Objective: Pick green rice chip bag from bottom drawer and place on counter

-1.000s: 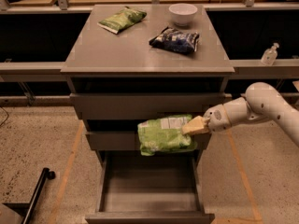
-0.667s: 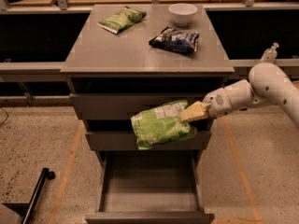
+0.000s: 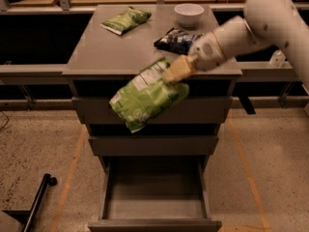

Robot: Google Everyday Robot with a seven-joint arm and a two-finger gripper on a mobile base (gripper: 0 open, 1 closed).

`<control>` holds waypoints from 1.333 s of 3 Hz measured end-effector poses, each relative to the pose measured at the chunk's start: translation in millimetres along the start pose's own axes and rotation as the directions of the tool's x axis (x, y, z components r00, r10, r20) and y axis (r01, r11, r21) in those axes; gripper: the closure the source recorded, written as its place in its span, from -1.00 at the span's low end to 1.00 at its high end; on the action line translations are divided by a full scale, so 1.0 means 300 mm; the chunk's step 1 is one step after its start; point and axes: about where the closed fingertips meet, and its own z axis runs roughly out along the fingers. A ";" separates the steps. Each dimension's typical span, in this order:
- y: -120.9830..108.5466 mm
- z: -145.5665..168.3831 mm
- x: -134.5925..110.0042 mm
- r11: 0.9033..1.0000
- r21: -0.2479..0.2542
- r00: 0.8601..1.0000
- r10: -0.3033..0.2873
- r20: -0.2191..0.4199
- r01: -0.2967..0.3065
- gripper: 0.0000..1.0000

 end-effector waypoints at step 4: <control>-0.038 -0.072 -0.367 0.984 0.146 0.969 -0.127 0.210 0.098 1.00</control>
Offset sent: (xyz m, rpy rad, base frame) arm 0.0052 0.0156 0.0111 0.0292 -0.0332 -0.0112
